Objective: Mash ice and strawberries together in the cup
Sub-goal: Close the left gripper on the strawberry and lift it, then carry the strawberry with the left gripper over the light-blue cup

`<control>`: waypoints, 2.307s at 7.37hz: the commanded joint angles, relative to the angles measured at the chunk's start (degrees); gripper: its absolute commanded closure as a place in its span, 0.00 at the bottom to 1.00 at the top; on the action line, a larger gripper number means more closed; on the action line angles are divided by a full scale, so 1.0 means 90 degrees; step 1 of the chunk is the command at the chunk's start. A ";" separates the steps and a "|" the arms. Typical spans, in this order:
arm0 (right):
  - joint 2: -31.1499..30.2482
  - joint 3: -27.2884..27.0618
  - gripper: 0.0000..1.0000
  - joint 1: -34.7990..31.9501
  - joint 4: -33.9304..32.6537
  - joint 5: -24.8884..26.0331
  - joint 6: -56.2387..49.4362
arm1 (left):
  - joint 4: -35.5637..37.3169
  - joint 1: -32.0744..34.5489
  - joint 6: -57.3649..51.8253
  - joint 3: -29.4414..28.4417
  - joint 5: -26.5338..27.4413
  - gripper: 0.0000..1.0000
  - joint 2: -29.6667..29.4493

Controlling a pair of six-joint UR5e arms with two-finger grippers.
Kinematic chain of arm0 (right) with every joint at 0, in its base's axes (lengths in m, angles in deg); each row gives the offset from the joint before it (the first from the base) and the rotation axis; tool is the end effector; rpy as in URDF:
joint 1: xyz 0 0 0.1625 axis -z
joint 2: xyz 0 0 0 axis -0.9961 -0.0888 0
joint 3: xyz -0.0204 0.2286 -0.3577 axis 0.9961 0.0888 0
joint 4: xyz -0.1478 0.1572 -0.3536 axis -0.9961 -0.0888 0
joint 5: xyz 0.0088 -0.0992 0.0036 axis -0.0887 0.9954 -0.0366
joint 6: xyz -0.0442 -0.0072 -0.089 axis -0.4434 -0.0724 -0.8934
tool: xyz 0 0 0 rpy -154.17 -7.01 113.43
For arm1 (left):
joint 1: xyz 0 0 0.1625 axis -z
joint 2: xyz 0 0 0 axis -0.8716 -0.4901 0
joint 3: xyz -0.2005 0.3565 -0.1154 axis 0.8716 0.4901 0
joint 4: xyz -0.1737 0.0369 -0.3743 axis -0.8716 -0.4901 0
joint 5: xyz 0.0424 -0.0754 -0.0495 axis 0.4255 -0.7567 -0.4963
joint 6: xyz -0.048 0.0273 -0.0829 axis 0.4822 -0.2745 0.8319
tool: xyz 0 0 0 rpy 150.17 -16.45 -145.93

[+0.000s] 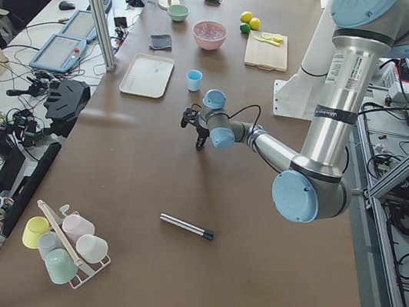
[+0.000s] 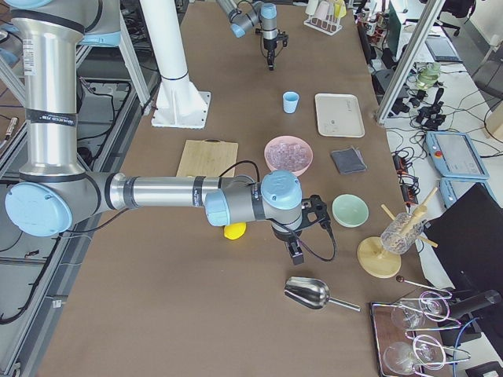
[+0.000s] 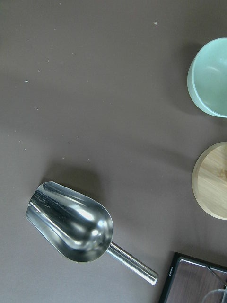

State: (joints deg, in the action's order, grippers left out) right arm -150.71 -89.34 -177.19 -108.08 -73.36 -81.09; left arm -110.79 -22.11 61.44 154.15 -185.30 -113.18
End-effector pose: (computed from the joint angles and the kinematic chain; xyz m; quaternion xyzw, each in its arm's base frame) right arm 0.0798 -0.4759 0.6111 0.1479 -0.3792 -0.1171 0.9059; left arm 0.3856 -0.4302 0.4722 0.0909 0.4250 0.0312 0.9001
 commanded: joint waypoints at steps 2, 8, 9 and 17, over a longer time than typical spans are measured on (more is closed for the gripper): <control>0.0017 -0.0013 0.01 0.0000 0.0000 -0.0012 0.0002 | 0.0021 0.0024 -0.0117 0.0038 -0.0017 0.75 -0.0160; -0.0022 -0.0101 0.01 -0.0010 -0.0019 -0.0012 0.0002 | 0.2255 0.0054 0.1296 -0.0389 0.0235 0.75 -0.3379; -0.0042 -0.0111 0.01 -0.0010 -0.0019 -0.0003 0.0002 | 0.2218 -0.0082 0.1666 -0.0836 0.0517 0.75 -0.3858; 0.0017 -0.0101 0.01 -0.0010 -0.0029 0.0017 0.0031 | 0.2071 -0.0454 0.2236 -0.1476 0.0872 0.03 -0.4390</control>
State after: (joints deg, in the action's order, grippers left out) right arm -150.55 -90.26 -177.28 -108.34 -73.22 -80.81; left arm -91.99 -26.12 81.68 140.55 -177.47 -153.22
